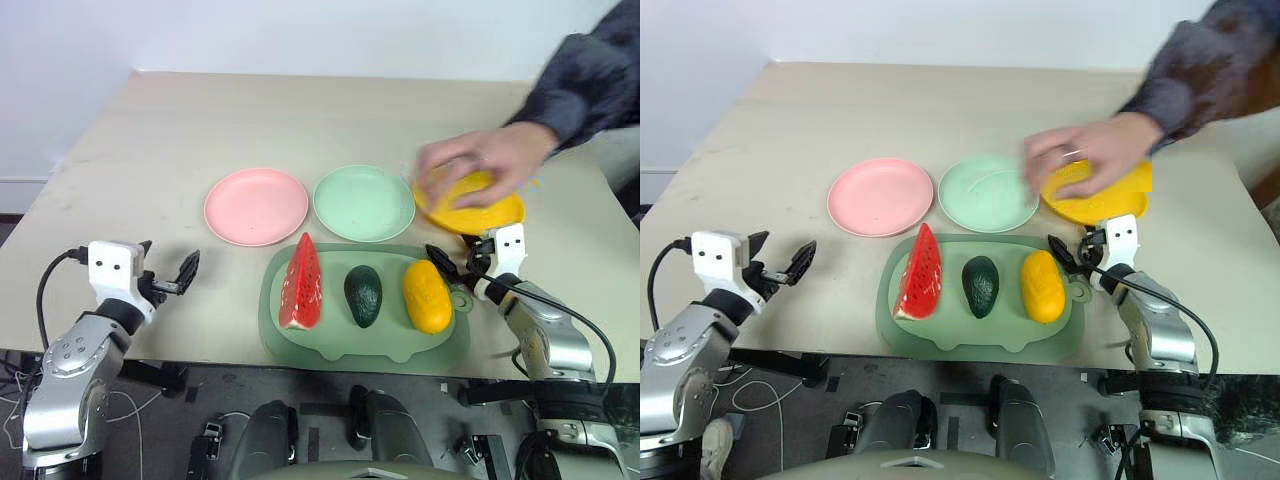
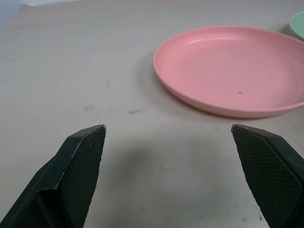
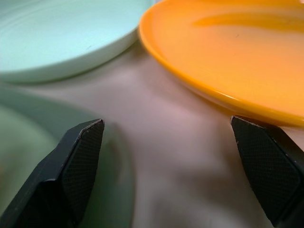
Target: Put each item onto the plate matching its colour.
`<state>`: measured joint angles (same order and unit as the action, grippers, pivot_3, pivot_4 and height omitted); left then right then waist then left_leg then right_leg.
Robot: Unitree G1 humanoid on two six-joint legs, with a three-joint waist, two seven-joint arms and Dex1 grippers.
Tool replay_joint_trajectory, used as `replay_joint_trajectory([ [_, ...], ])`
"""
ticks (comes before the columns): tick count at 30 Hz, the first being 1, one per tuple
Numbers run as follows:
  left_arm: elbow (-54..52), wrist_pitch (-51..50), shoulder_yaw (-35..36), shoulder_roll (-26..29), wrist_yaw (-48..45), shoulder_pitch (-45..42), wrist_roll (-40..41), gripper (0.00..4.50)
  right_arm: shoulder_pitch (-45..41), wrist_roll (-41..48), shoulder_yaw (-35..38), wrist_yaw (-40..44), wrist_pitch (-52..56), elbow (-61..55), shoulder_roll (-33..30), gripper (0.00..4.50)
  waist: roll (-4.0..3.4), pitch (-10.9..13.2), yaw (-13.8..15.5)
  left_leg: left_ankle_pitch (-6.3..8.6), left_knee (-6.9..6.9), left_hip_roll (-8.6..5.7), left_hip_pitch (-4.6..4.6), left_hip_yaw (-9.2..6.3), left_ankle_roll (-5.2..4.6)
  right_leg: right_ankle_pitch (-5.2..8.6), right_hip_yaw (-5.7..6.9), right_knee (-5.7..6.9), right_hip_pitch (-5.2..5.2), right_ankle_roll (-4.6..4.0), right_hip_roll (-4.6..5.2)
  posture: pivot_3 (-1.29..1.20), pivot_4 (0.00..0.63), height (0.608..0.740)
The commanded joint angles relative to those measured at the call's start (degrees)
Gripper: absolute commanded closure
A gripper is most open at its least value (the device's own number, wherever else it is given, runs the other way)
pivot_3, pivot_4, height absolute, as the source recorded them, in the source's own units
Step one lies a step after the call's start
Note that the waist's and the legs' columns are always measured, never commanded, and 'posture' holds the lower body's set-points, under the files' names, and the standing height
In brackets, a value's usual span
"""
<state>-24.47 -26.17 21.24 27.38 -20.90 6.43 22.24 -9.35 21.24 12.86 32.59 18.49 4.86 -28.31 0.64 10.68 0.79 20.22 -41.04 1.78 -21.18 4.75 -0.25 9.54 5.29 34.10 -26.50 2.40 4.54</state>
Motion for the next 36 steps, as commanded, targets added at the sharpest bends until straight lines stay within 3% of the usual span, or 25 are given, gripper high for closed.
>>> replay_joint_trajectory([
  [1, -1.9, -0.6, 0.5, 1.6, -1.4, -0.5, 1.0, 0.06, 1.6, 1.8, 3.9, 0.7, 0.1, -3.3, -1.8, 0.00, 0.01, 0.0, -0.1, 0.00, -0.01, 0.00, 0.01, 0.00, 0.00, 0.00, 0.00, 0.00, 0.00, 0.00, 0.00, 0.00, 0.150, 0.740],
  [10, -0.9, -2.1, -0.7, 2.6, -3.3, -2.8, 1.2, 0.06, 5.3, 6.6, 10.2, 3.0, 1.9, -8.4, -4.9, 0.00, -0.01, 0.0, -0.1, 0.00, 0.01, 0.01, 0.01, 0.01, 0.00, 0.00, -0.01, 0.01, -0.02, 0.00, -0.06, 0.00, 0.150, 0.740],
  [26, 1.6, -0.2, -9.3, 0.0, -4.4, -5.8, -0.8, 0.06, 10.7, 17.8, 18.7, 6.9, 19.7, -22.1, -16.8, 0.00, 0.01, 0.0, -0.1, 0.00, 0.01, 0.00, -0.02, 0.00, 0.00, 0.02, -0.01, 0.00, -0.03, -0.02, -0.04, 0.00, 0.150, 0.740],
  [33, 6.1, 2.4, -13.0, -1.1, -6.1, -8.5, -2.3, 0.06, 11.1, 27.6, 21.2, 4.1, 32.0, -32.2, -20.1, 0.00, 0.03, 0.0, 0.0, 0.00, 0.00, 0.00, -0.03, -0.02, 0.00, 0.01, -0.01, -0.02, -0.03, -0.01, -0.04, 0.00, 0.150, 0.740],
  [36, 6.7, 2.9, -14.2, -1.9, -6.8, -8.0, -2.3, 0.06, 11.1, 32.8, 21.4, -1.3, 38.3, -38.2, -19.7, 0.00, 0.03, 0.0, 0.0, 0.00, 0.00, 0.01, -0.05, -0.02, 0.00, 0.01, -0.01, -0.02, -0.03, 0.00, -0.03, 0.00, 0.150, 0.740],
])
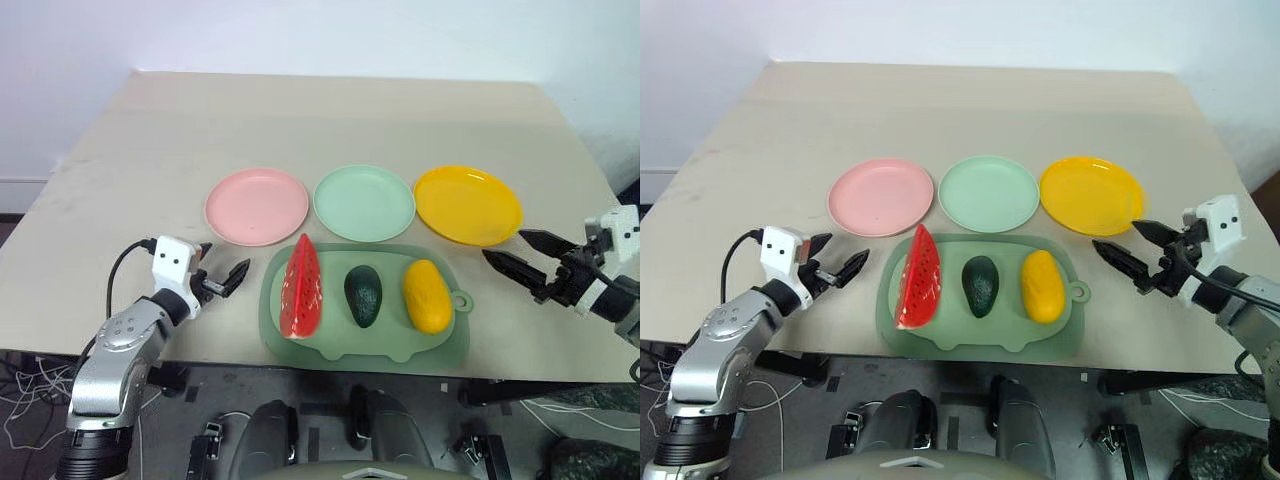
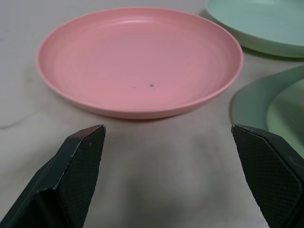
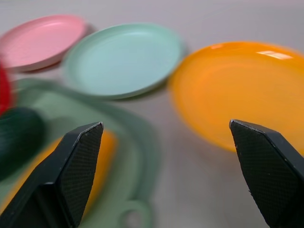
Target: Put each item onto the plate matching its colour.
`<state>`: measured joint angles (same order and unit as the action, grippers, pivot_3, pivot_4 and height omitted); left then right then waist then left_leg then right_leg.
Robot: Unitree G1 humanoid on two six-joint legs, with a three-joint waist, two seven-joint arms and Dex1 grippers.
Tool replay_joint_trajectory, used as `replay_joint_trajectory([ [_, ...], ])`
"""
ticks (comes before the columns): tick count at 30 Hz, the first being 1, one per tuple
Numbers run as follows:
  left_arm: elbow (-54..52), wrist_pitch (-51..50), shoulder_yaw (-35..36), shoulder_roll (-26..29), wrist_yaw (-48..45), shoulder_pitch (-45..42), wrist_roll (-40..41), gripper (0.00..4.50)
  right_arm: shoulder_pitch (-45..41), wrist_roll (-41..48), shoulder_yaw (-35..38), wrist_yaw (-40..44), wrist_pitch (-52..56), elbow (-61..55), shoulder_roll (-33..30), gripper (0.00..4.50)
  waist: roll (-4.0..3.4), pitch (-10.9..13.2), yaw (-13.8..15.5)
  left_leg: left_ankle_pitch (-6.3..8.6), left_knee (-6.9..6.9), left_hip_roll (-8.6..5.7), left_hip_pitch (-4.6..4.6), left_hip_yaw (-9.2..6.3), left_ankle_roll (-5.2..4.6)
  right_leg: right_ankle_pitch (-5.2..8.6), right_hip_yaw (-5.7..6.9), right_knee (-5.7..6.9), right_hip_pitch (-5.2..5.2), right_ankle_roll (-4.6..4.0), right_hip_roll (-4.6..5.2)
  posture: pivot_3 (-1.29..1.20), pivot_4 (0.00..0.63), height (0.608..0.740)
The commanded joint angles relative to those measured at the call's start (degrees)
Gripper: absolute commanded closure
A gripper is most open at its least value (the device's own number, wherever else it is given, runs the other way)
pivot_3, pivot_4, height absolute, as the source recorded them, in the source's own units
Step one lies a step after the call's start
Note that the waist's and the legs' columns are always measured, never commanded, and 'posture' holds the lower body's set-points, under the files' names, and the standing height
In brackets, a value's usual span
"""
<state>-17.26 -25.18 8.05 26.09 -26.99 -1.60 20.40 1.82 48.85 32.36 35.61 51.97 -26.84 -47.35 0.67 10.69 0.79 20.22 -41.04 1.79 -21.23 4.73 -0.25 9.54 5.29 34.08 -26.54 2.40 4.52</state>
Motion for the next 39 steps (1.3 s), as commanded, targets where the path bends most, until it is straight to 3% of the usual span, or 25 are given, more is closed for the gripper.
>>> replay_joint_trajectory([
  [1, -0.5, 2.0, -1.6, -0.9, -0.9, 0.2, -0.5, 0.06, -0.3, 6.4, 1.9, -6.8, 6.9, -8.4, -0.6, 0.00, 0.00, 0.0, 0.0, 0.00, 0.00, 0.01, -0.01, 0.00, 0.00, 0.00, 0.00, 0.00, -0.02, 0.00, 0.00, 0.00, 0.150, 0.740],
  [5, -0.3, 1.9, -3.6, -2.3, -0.9, -0.3, -0.7, 0.06, -1.4, 11.7, 1.5, -14.8, 12.9, -11.8, -0.2, 0.00, 0.02, 0.0, 0.0, 0.00, -0.01, 0.00, -0.04, -0.01, 0.00, 0.01, 0.00, -0.02, -0.02, -0.01, 0.01, 0.00, 0.150, 0.740],
  [12, 0.8, 2.2, -4.7, -3.4, -1.3, -1.3, -0.8, 0.06, -3.6, 14.8, -5.7, -28.9, 19.7, -15.3, 2.6, 0.00, 0.02, 0.0, -0.1, 0.00, 0.00, 0.01, -0.05, -0.01, 0.00, 0.03, -0.01, -0.02, -0.05, -0.05, -0.01, 0.00, 0.150, 0.740],
  [20, 0.4, 3.0, -3.1, -3.8, -0.6, -0.1, -0.9, 0.06, -9.0, 17.9, -13.0, -38.6, 23.4, -13.3, 8.2, 0.00, 0.05, 0.0, -0.1, 0.01, -0.01, 0.00, -0.08, -0.02, -0.01, 0.03, 0.00, -0.03, -0.06, -0.04, 0.00, 0.00, 0.150, 0.740],
  [30, -1.7, 3.8, -1.5, -3.5, 0.3, 3.0, -0.5, 0.06, -11.4, 10.6, -23.7, -40.7, 26.2, -10.7, 9.1, 0.00, 0.04, 0.0, 0.0, 0.01, -0.01, 0.02, -0.11, -0.02, -0.03, 0.05, 0.00, -0.02, -0.11, -0.08, 0.01, 0.00, 0.150, 0.740],
  [35, -1.7, 3.8, -1.3, -3.6, 0.5, 2.7, -0.8, 0.00, -13.3, 9.1, -22.0, -36.7, 24.1, -10.8, 7.3, 1.29, 0.04, 0.0, -0.1, 0.01, -0.01, 0.01, -0.11, -0.01, -0.03, 0.09, 0.00, -0.03, -0.11, -0.13, 0.01, 0.00, 0.150, 0.740],
  [39, -1.9, 3.8, -1.3, -3.6, 0.8, 2.7, -1.0, 0.00, -18.3, 8.2, -19.4, -31.4, 21.7, -8.6, 3.6, 1.35, 0.03, 0.0, -0.1, 0.01, -0.01, 0.01, -0.13, -0.01, -0.03, 0.09, 0.00, -0.02, -0.15, -0.13, 0.00, 0.00, 0.150, 0.740],
])
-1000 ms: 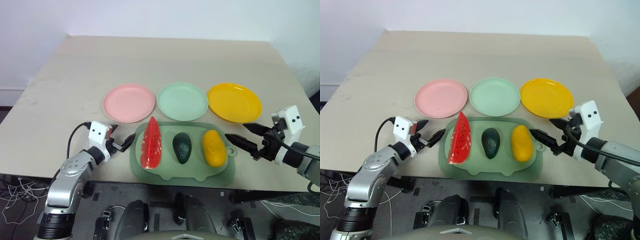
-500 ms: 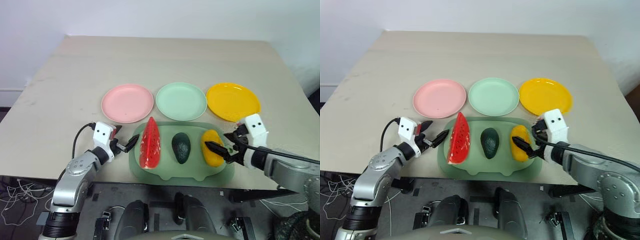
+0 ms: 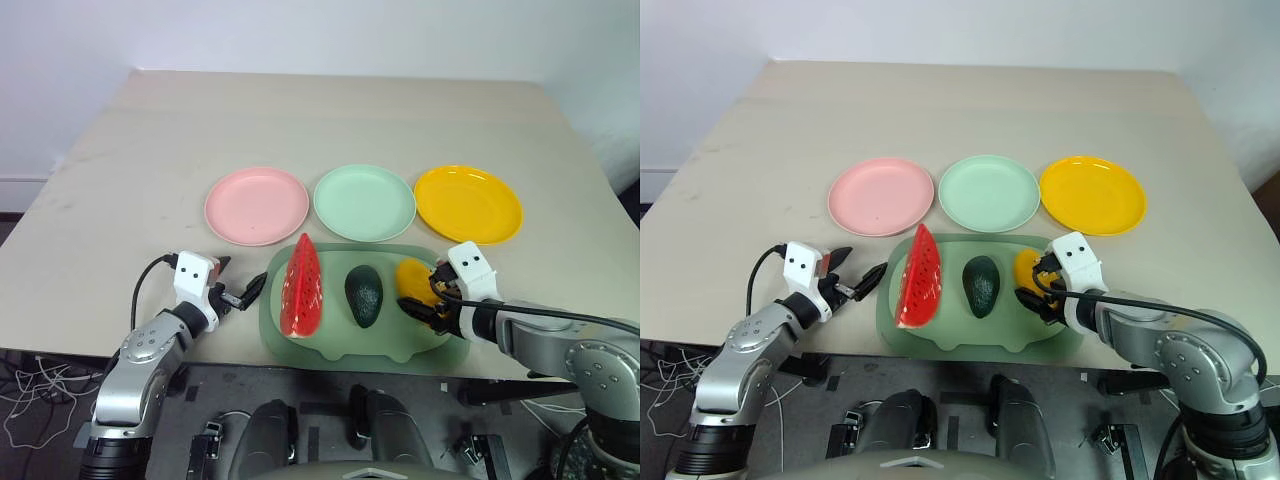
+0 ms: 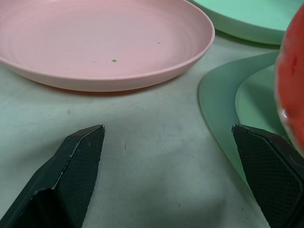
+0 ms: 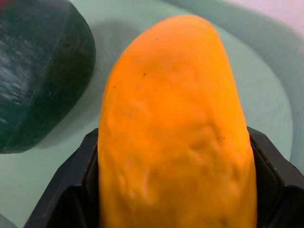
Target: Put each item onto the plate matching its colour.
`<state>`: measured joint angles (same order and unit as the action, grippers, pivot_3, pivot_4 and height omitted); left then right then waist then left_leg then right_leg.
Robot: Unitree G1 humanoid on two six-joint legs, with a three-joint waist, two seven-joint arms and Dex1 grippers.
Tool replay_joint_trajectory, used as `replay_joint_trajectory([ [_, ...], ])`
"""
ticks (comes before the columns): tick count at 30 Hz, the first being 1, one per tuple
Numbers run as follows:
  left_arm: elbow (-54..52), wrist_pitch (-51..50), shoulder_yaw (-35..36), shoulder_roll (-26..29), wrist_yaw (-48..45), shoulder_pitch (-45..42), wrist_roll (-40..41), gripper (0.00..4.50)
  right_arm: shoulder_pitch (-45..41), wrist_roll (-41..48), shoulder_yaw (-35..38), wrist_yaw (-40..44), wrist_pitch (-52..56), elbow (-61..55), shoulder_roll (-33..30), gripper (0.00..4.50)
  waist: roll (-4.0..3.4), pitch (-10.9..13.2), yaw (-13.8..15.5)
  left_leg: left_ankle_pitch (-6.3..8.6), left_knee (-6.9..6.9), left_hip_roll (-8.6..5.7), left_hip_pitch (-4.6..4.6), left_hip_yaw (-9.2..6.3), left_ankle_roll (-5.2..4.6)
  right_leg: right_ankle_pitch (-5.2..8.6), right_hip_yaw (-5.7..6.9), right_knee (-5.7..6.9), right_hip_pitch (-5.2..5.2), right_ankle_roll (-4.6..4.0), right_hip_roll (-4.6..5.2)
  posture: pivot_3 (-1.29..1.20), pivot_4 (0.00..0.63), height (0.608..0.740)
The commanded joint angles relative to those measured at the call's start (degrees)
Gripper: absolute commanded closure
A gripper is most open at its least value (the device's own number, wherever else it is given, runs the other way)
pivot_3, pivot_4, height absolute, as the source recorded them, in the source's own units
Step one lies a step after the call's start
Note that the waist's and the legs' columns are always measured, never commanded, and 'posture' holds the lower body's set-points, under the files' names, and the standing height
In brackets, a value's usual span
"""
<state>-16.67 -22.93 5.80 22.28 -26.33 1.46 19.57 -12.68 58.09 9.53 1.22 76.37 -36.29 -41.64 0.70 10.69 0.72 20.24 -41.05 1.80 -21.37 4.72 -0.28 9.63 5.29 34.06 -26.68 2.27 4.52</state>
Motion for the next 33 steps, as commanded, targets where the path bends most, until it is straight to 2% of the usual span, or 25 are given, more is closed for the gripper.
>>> replay_joint_trajectory([
  [1, -2.6, 1.5, 1.1, 0.3, 0.2, -0.4, -0.1, 0.00, -6.0, -2.7, 3.5, 3.9, -3.9, 2.7, -3.3, 1.35, 0.01, 0.0, -0.1, 0.00, 0.00, 0.00, 0.00, 0.00, 0.00, 0.00, 0.00, 0.00, 0.00, 0.00, 0.00, 0.00, 0.150, 0.740],
  [4, -2.7, 1.6, 1.7, 0.5, 0.3, -0.6, 0.1, 0.00, -12.6, -9.1, 1.4, 6.4, -8.0, 10.2, -5.5, 1.35, 0.00, 0.0, -0.1, 0.00, 0.01, 0.00, 0.01, 0.01, 0.00, 0.00, 0.00, 0.01, -0.01, -0.01, -0.02, 0.00, 0.150, 0.740],
  [7, -3.1, 1.6, 1.8, 0.5, 0.7, -0.8, -0.2, 0.00, -19.3, -19.0, -5.7, 10.9, -16.0, 21.2, -6.6, 1.35, 0.01, 0.0, -0.1, 0.00, 0.01, -0.02, 0.00, 0.03, 0.00, 0.00, 0.00, 0.00, -0.02, -0.01, -0.02, 0.00, 0.150, 0.740],
  [10, -4.1, 1.4, 1.7, 0.5, 1.2, -1.2, -0.5, 0.00, -24.9, -28.5, -13.4, 17.6, -26.3, 34.1, -5.0, 1.35, 0.01, 0.0, -0.2, 0.00, 0.01, -0.06, 0.00, 0.05, -0.01, -0.01, 0.00, 0.00, -0.01, 0.00, -0.02, 0.00, 0.150, 0.740],
  [12, -5.0, 1.2, 2.2, 0.6, 1.9, -1.2, -0.7, 0.00, -29.6, -36.0, -17.2, 19.8, -35.3, 48.1, -2.6, 1.35, 0.01, 0.0, -0.2, 0.00, 0.02, -0.06, 0.00, 0.04, -0.01, -0.09, 0.00, 0.01, -0.01, 0.13, -0.03, 0.00, 0.150, 0.740],
  [14, -6.0, 0.8, 2.9, 0.7, 2.4, -0.7, -0.5, 0.00, -33.6, -41.2, -19.1, 21.2, -42.2, 59.4, -0.4, 1.35, 0.00, 0.0, -0.3, -0.01, 0.01, -0.10, -0.01, 0.09, -0.01, -0.11, -0.01, 0.00, -0.02, 0.14, -0.03, 0.00, 0.150, 0.740],
  [16, -7.3, 0.5, 3.3, 0.8, 2.6, -0.1, -0.2, 0.00, -35.9, -44.0, -19.3, 22.7, -45.7, 65.1, 0.9, 1.35, -0.02, 0.0, -0.1, -0.01, 0.02, -0.10, -0.02, 0.10, -0.01, -0.11, -0.01, 0.00, -0.03, 0.14, -0.02, 0.00, 0.150, 0.740],
  [19, -11.0, -1.4, 5.1, 0.3, 4.0, 0.3, 1.8, 0.00, -37.4, -47.0, -19.2, 25.1, -49.2, 70.0, 1.8, 0.35, -0.03, 0.0, -0.1, 0.01, 0.03, -0.04, -0.06, 0.11, -0.03, -0.12, 0.00, 0.02, -0.07, 0.15, 0.00, 0.00, 0.150, 0.740],
  [20, -11.5, -1.8, 5.4, 0.4, 4.3, 0.4, 2.1, 0.00, -37.3, -48.1, -19.3, 25.7, -50.2, 70.5, 1.9, 0.03, -0.03, 0.0, -0.1, 0.02, 0.03, -0.02, -0.07, 0.11, -0.05, -0.12, 0.00, 0.01, -0.07, 0.15, 0.01, 0.00, 0.150, 0.740],
  [23, -12.2, -2.5, 5.5, 0.7, 4.5, 0.8, 2.2, 0.00, -36.2, -50.6, -19.1, 26.9, -52.0, 68.7, 1.8, 0.03, -0.04, 0.0, -0.2, 0.02, 0.02, -0.01, -0.02, 0.12, -0.07, -0.12, 0.00, 0.02, -0.05, 0.16, 0.02, 0.00, 0.150, 0.740],
  [27, -13.1, -3.2, 5.3, 1.0, 4.3, 2.0, 2.0, 0.00, -30.4, -48.9, -13.8, 30.0, -52.4, 55.0, -1.6, 0.03, -0.05, 0.0, 0.0, 0.02, 0.02, 0.00, -0.02, 0.08, -0.06, -0.12, 0.01, 0.05, -0.05, 0.16, 0.01, 0.00, 0.150, 0.740],
  [29, -13.1, -3.3, 5.6, 1.2, 4.1, 2.2, 2.3, 0.00, -27.1, -45.8, -9.8, 32.1, -48.9, 47.5, -3.2, 0.03, -0.07, 0.0, 0.1, 0.02, 0.02, 0.00, -0.04, 0.07, -0.06, -0.12, 0.02, 0.05, -0.06, 0.16, 0.02, 0.00, 0.150, 0.740],
  [33, -12.3, -3.6, 5.2, 1.6, 3.5, 1.7, 2.6, 0.00, -19.3, -33.6, -1.1, 38.1, -36.7, 29.7, -5.7, 0.03, -0.06, 0.0, 0.1, 0.03, 0.01, 0.00, -0.01, 0.05, -0.06, -0.12, 0.04, 0.03, -0.02, 0.16, 0.04, 0.00, 0.150, 0.740],
])
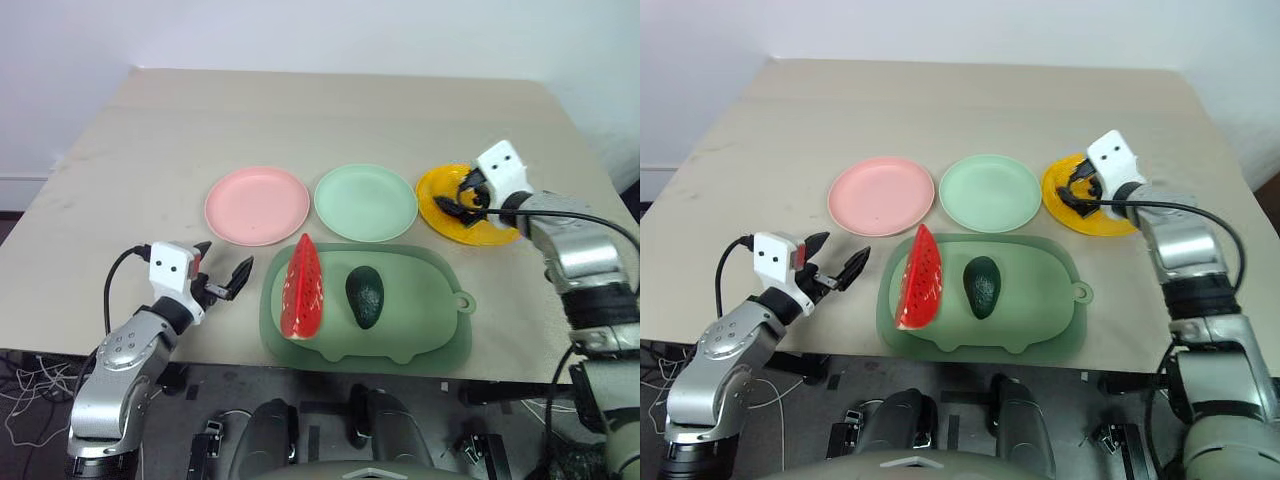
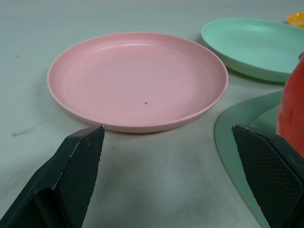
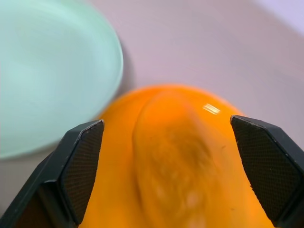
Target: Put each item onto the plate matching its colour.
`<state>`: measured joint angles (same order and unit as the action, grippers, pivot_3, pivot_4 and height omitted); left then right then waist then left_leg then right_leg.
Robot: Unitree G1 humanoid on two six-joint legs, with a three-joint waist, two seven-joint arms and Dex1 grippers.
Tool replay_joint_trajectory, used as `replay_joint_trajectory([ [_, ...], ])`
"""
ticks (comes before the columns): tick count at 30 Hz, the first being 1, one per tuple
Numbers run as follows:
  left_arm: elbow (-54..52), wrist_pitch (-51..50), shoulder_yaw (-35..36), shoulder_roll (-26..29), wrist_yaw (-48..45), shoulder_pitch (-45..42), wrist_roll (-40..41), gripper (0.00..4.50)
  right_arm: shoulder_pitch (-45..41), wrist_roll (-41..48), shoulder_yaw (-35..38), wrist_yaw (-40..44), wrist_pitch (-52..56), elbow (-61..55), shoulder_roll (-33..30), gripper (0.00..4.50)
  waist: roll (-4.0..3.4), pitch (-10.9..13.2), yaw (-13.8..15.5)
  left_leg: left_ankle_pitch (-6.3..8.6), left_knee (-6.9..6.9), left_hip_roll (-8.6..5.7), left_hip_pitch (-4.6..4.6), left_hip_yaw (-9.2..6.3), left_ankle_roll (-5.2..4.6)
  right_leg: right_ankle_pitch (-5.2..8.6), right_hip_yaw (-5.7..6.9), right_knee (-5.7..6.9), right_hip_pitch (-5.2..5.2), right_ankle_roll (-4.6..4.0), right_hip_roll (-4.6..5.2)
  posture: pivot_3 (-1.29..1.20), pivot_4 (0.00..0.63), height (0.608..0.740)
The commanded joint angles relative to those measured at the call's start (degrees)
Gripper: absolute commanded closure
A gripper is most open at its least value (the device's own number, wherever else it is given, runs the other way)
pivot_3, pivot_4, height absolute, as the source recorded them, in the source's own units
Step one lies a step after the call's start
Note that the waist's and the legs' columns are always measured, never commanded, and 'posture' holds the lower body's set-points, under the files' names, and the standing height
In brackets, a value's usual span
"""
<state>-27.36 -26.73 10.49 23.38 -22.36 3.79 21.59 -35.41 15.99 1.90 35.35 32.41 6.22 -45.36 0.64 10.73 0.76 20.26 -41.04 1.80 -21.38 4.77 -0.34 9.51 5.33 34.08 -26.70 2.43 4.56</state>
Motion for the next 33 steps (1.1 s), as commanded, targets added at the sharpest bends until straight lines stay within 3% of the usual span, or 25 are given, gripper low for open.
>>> replay_joint_trajectory([
  [1, -1.3, 0.2, 0.2, 0.6, -0.6, -0.9, 0.6, 0.00, 5.4, 11.8, 8.0, 5.1, 10.7, -17.4, -2.4, 0.03, 0.01, 0.0, 0.0, 0.00, 0.00, 0.01, 0.01, -0.02, 0.00, 0.00, 0.00, 0.00, 0.01, -0.01, -0.01, 0.00, 0.150, 0.740],
  [3, -0.6, 0.3, -0.4, 0.6, -0.9, -1.7, 0.6, 0.00, 9.6, 18.6, 10.1, 6.6, 17.3, -26.9, -3.1, 0.03, 0.02, 0.0, -0.1, 0.00, 0.01, 0.03, 0.02, -0.05, 0.00, 0.01, 0.02, 0.01, 0.01, -0.01, -0.03, 0.00, 0.150, 0.740],
  [6, 0.4, 0.4, -1.0, 0.5, -1.3, -2.7, 0.3, 0.00, 12.6, 29.2, 11.8, 1.9, 29.6, -36.8, -0.1, 0.03, 0.02, 0.0, -0.2, 0.00, 0.01, 0.05, 0.04, -0.04, 0.01, 0.01, 0.01, 0.01, 0.01, -0.02, -0.05, 0.00, 0.150, 0.740],
  [11, 0.9, 0.3, -1.6, 0.3, -1.8, -3.5, 0.3, 0.00, 15.4, 34.9, 9.9, -10.0, 40.2, -46.3, 7.5, 0.03, 0.03, 0.0, 0.0, 0.00, 0.00, 0.03, 0.00, -0.05, 0.01, 0.02, 0.01, 0.00, 0.00, -0.03, -0.04, 0.00, 0.150, 0.740],
  [21, 1.5, 0.3, -2.1, 0.7, -2.5, -3.5, 0.1, 0.00, 13.5, 35.4, 7.7, -23.3, 49.9, -46.7, 17.6, 0.03, 0.03, 0.0, -0.2, 0.00, -0.01, 0.00, 0.00, -0.04, 0.01, 0.02, 0.01, 0.01, -0.01, -0.04, -0.04, 0.00, 0.150, 0.740],
  [33, 0.3, 0.0, -1.5, 0.6, -1.9, -2.1, 0.2, 0.00, 12.9, 32.4, 1.1, -26.3, 51.8, -46.0, 19.9, 0.03, 0.03, 0.0, -0.2, 0.01, -0.01, 0.00, -0.01, -0.05, 0.00, 0.02, 0.01, 0.01, -0.01, -0.03, -0.02, 0.00, 0.150, 0.740],
])
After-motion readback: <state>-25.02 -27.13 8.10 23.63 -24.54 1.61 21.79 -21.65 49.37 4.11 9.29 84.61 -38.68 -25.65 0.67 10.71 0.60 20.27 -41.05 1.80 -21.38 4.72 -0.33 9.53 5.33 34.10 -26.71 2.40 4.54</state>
